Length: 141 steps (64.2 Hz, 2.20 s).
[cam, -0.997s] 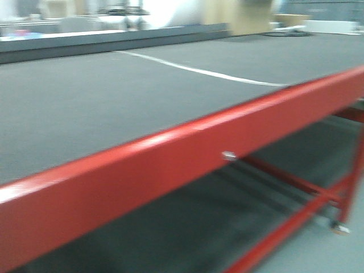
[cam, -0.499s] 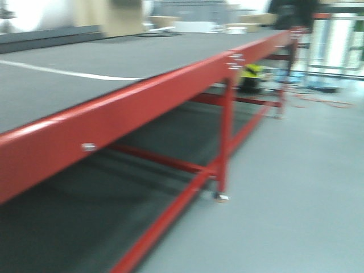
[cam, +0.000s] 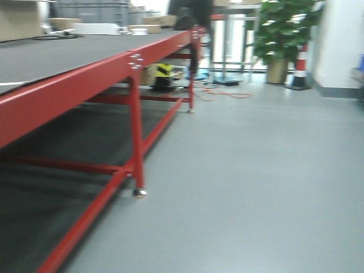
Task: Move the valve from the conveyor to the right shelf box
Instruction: 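Drive the base along the red-framed table holding both valves, then drive the base up to the steel shelf of blue bins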
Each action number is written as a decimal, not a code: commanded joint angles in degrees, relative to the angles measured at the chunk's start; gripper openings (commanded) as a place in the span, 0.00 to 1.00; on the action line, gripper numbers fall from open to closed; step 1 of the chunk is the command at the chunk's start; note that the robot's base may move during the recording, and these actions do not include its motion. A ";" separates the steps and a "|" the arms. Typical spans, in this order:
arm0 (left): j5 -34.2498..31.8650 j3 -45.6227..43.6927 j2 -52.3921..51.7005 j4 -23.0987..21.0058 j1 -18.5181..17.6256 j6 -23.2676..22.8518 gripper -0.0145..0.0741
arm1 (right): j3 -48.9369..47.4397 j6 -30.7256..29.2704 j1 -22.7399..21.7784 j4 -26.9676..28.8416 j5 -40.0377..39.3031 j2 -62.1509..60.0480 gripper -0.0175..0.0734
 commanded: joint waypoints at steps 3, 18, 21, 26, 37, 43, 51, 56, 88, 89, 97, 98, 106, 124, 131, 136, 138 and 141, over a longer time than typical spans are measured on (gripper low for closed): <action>-2.51 -0.63 -0.64 -0.66 -0.35 -0.31 0.04 | -1.07 -0.27 0.04 0.16 -3.72 -0.59 0.02; -2.51 -0.63 -0.64 -0.66 -0.35 -0.31 0.04 | -1.07 -0.27 0.04 0.16 -3.72 -0.59 0.02; -2.51 -0.63 -0.64 -0.66 -0.35 -0.31 0.04 | -1.07 -0.27 0.04 0.16 -3.72 -0.59 0.02; -2.51 -0.63 -0.64 -0.66 -0.35 -0.31 0.04 | -1.07 -0.27 0.04 0.16 -3.72 -0.59 0.02; -2.51 -0.63 -0.64 -0.66 -0.35 -0.31 0.04 | -1.07 -0.27 0.04 0.16 -3.72 -0.59 0.02; -2.51 -0.63 -0.64 -0.66 -0.35 -0.31 0.04 | -1.07 -0.27 0.04 0.16 -3.72 -0.59 0.02; -2.51 -0.63 -0.64 -0.66 -0.35 -0.31 0.04 | -1.07 -0.27 0.04 0.16 -3.72 -0.59 0.02; -2.51 -0.63 -0.64 -0.66 -0.35 -0.31 0.04 | -1.07 -0.27 0.04 0.16 -3.72 -0.59 0.02; -2.51 -0.63 -0.64 -0.66 -0.35 -0.31 0.04 | -1.07 -0.27 0.04 0.16 -3.72 -0.59 0.02; -2.51 -0.63 -0.64 -0.66 -0.35 -0.31 0.04 | -1.07 -0.27 0.04 0.16 -3.72 -0.59 0.02; -2.51 -0.63 -0.64 -0.66 -0.35 -0.31 0.04 | -1.07 -0.27 0.04 0.16 -3.72 -0.59 0.02; -2.51 -0.63 -0.64 -0.66 -0.35 -0.31 0.04 | -1.07 -0.27 0.04 0.16 -3.72 -0.59 0.02; -2.51 -0.63 -0.64 -0.66 -0.35 -0.31 0.04 | -1.07 -0.27 0.04 0.16 -3.72 -0.59 0.02; -2.51 -0.63 -0.64 -0.66 -0.35 -0.31 0.04 | -1.07 -0.27 0.04 0.16 -3.72 -0.59 0.02; -2.51 -0.63 -0.64 -0.66 -0.35 -0.31 0.04 | -1.07 -0.27 0.04 0.16 -3.72 -0.59 0.02; -2.51 -0.63 -0.64 -0.66 -0.35 -0.31 0.04 | -1.07 -0.27 0.04 0.16 -3.72 -0.59 0.02; -2.51 -0.63 -0.64 -0.66 -0.35 -0.31 0.04 | -1.07 -0.27 0.04 0.16 -3.72 -0.59 0.02; -2.51 -0.63 -0.64 -0.66 -0.35 -0.31 0.04 | -1.07 -0.27 0.04 0.16 -3.72 -0.59 0.02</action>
